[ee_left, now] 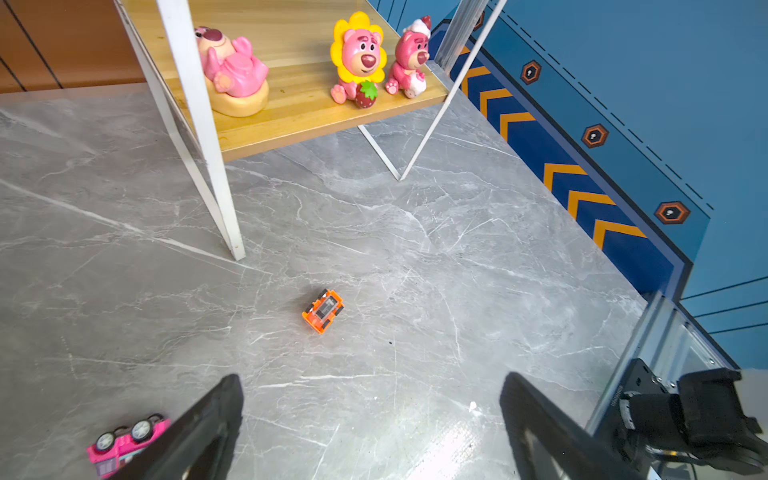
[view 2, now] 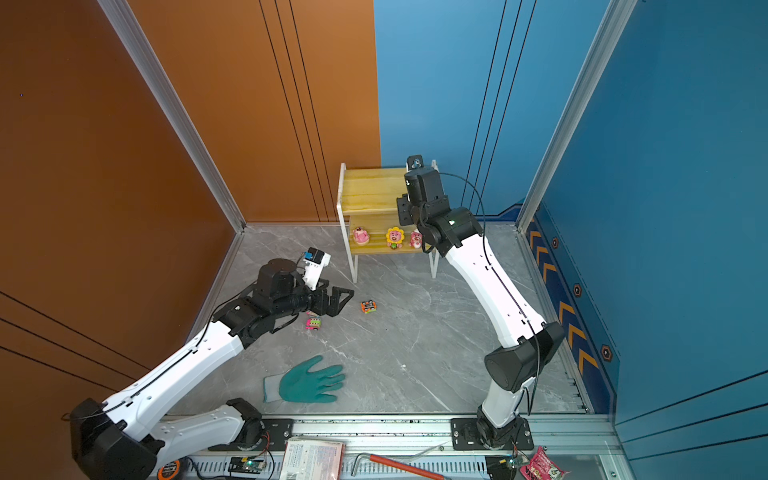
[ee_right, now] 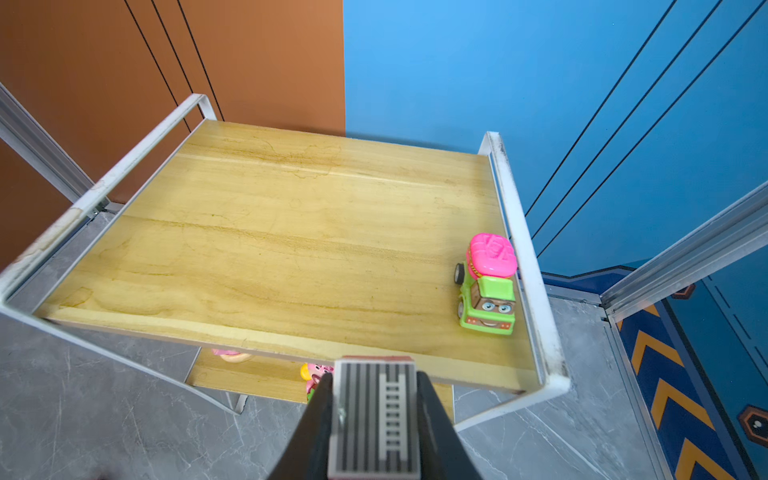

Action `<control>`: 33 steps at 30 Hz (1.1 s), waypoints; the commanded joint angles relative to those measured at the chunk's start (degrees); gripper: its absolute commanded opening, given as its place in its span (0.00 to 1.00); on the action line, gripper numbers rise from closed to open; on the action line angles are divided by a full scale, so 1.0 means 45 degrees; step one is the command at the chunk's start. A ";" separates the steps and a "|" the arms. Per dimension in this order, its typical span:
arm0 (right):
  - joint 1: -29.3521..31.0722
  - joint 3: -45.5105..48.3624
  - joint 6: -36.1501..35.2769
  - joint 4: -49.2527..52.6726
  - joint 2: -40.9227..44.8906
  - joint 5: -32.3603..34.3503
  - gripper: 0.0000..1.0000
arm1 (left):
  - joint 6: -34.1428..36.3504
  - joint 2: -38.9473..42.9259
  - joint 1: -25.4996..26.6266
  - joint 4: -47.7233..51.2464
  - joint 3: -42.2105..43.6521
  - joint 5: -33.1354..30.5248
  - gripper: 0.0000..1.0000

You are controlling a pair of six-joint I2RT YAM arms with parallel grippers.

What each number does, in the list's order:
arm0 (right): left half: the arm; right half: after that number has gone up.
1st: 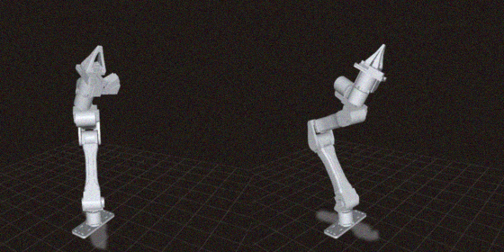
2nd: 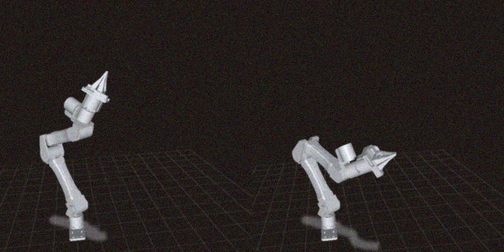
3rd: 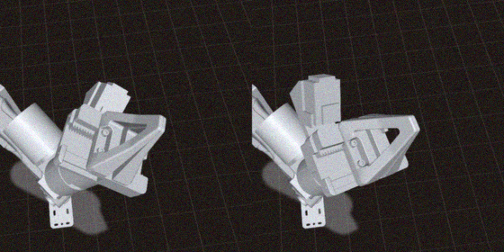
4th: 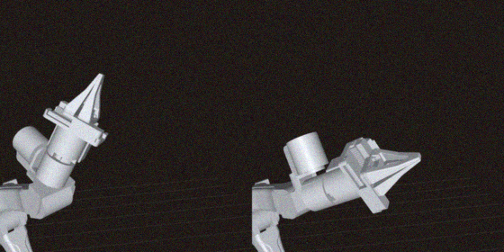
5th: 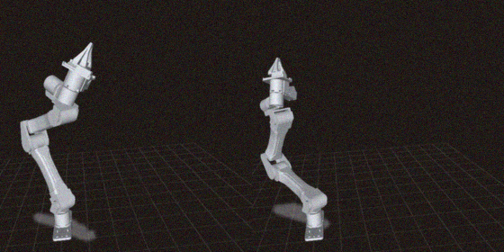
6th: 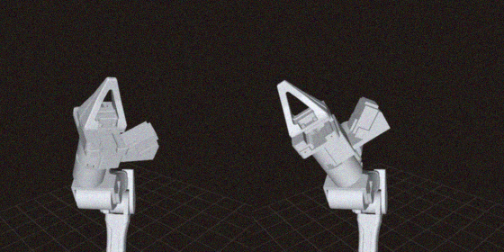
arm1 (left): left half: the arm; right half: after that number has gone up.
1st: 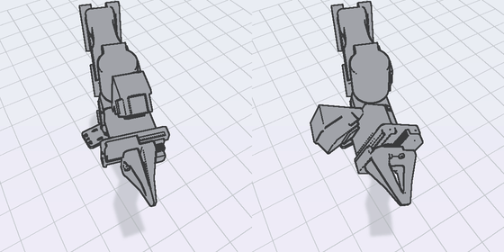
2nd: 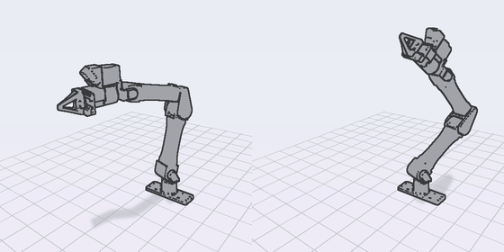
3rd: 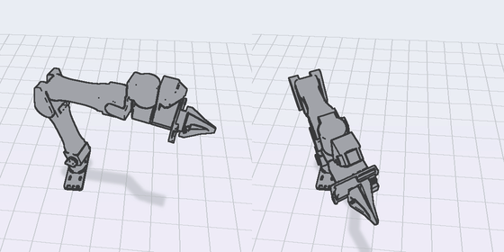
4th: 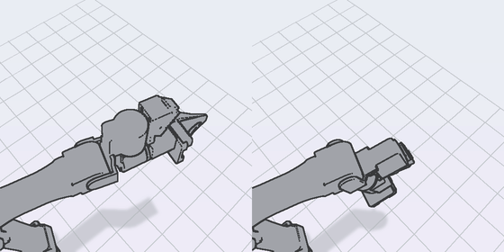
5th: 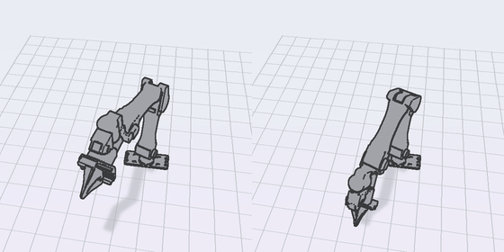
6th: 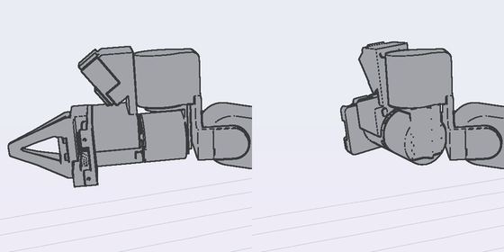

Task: Place and organize the plastic toys onto the shelf
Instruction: 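Carry the green truck up over the upper shelf with the right gripper, then lower the truck beside the pink-topped car and open the right gripper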

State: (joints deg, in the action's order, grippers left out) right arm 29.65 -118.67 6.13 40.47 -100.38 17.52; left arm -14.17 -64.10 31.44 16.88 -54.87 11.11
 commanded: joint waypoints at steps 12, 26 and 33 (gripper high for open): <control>-0.0567 -0.1709 0.0011 -0.0795 -0.1568 -0.0279 0.22 | 0.0258 -0.0259 0.0248 -0.0535 0.0353 -0.0590 0.99; -0.0963 -0.2618 0.0120 -0.0790 -0.2539 -0.0373 0.23 | 0.0220 -0.0307 0.0237 -0.0529 0.0331 -0.0555 0.98; -0.1071 -0.2979 0.0198 -0.0770 -0.2917 -0.0304 0.23 | 0.0162 -0.0267 0.0165 -0.0529 0.0348 -0.0670 0.98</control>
State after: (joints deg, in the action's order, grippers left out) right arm 25.17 -130.19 6.20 37.71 -112.79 16.45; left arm -13.50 -65.43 32.01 14.79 -53.54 8.54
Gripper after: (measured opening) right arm 0.274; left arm 0.982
